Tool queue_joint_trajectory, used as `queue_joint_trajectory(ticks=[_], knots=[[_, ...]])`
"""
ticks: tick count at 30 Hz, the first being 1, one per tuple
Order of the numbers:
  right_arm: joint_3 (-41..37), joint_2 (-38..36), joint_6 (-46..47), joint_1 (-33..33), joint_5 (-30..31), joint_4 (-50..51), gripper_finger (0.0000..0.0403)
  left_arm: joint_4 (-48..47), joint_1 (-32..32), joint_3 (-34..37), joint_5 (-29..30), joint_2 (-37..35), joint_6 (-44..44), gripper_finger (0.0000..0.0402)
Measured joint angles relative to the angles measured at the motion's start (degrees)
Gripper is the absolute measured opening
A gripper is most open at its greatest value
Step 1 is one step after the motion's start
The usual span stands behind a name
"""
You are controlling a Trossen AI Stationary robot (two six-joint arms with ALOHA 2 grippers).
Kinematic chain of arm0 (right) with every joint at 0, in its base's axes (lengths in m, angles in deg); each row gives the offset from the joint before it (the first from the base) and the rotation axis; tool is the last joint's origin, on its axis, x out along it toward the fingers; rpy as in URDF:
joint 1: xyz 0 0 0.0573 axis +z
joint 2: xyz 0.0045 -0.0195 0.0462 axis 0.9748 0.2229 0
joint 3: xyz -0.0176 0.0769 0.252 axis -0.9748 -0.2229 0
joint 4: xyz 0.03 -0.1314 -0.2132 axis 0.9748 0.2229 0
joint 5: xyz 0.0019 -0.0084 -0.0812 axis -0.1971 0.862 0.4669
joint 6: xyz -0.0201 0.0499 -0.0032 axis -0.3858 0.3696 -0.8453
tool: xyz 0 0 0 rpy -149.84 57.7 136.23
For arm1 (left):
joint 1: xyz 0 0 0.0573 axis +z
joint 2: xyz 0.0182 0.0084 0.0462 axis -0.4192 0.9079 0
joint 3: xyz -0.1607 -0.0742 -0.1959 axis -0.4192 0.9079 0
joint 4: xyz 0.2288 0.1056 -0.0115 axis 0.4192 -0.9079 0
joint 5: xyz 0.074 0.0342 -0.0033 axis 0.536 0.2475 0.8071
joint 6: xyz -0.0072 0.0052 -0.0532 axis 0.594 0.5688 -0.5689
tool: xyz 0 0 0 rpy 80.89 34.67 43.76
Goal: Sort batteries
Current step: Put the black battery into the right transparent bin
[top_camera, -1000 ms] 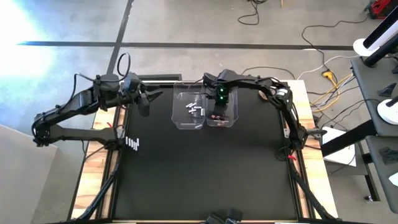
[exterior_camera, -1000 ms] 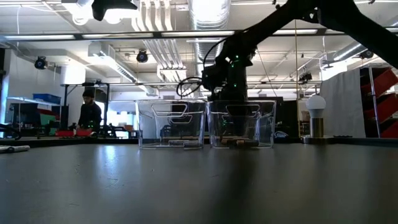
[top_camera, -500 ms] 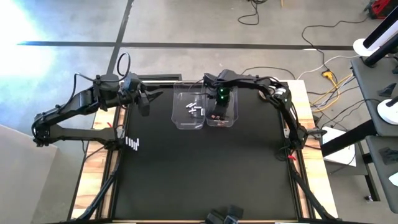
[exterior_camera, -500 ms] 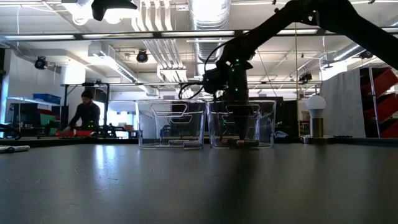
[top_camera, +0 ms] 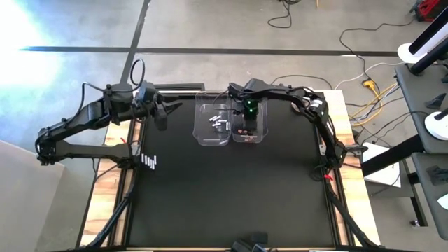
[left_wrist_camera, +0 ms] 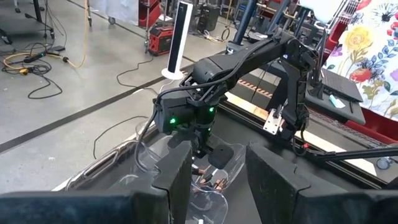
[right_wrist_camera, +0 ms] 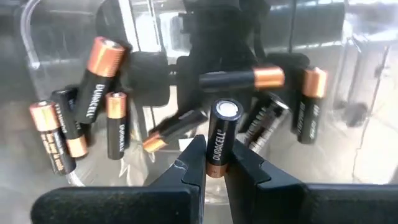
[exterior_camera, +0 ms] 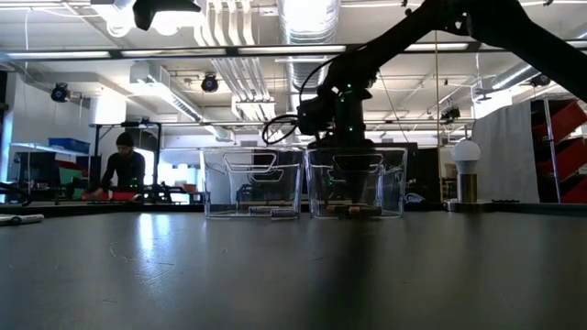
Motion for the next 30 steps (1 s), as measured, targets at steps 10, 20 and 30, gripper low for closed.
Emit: queue_joint_trajectory(ticks=[10, 20, 30], knots=[[0.0, 2.8, -2.7, -0.5, 1.7, -0.1, 0.0029, -1.1, 0.0, 0.0, 0.1, -0.2, 0.4, 0.013], [0.1, 3.5, -0.1, -0.5, 1.7, -0.6, 0.0055, -1.5, 0.0, 0.1, 2.0, -0.2, 0.8, 0.013], [0.1, 3.5, 0.8, -0.5, 1.6, -1.0, 0.0024, -1.5, 0.0, 0.1, 2.0, -0.2, 0.8, 0.013]])
